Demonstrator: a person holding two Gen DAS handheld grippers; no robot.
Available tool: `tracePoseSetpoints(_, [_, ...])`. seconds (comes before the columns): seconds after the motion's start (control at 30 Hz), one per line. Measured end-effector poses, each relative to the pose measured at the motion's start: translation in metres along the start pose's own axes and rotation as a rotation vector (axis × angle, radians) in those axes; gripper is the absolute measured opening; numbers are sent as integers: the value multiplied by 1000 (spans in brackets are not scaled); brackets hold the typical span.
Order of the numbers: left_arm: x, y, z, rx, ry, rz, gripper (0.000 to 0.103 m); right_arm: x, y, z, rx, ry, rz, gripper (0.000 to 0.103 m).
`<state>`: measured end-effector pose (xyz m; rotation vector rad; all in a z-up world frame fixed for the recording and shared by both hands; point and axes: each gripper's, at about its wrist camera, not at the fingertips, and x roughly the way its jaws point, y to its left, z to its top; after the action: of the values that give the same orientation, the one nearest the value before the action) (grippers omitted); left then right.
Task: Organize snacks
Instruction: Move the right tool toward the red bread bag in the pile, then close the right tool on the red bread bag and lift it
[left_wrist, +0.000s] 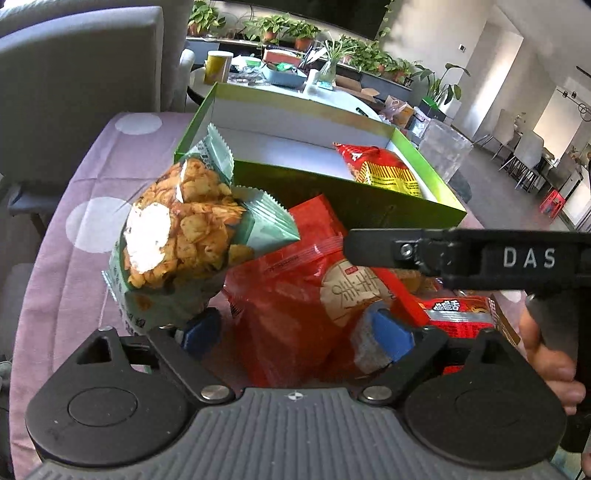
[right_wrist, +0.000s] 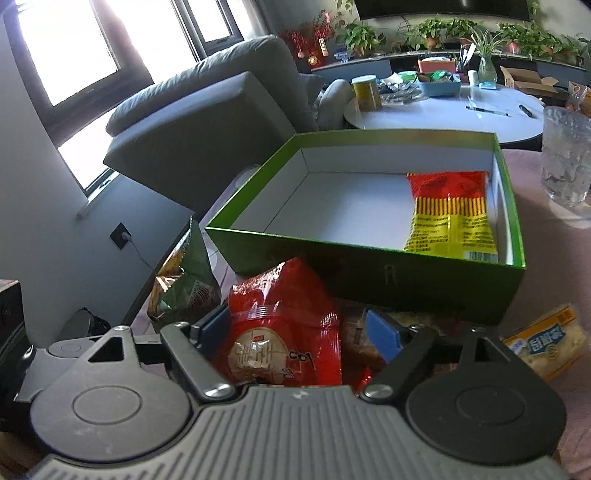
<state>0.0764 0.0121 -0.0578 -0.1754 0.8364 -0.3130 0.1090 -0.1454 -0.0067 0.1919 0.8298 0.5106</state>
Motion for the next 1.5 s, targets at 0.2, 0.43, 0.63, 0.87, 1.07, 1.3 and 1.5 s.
tracePoseSetpoints(0.2, [7,4,4,-15,10,-35,94,11,0,0,4,32,-6,81])
tracePoseSetpoints(0.43, [16,5,6,-30,23,-96,98,26,-8,3,40,85,17,80])
tracePoseSetpoints(0.63, [19,-3,5,-6,30,-112,99,23,-11,6,42,89,58,71])
tracePoseSetpoints(0.87, [15,-8,2,30,24,-104,94,20,-13,5,57,93,68,71])
tracePoseSetpoints(1.07, [2,-16,8,33,-12,-94,87,9,-6,7,25,55,56,71])
tracePoseSetpoints(1.3, [-16,-30,16,68,-76,-88,87,-16,-1,10,0,-20,68,71])
tracePoseSetpoints(1.5, [-32,-47,25,117,-129,-117,87,-42,0,13,-28,-92,55,71])
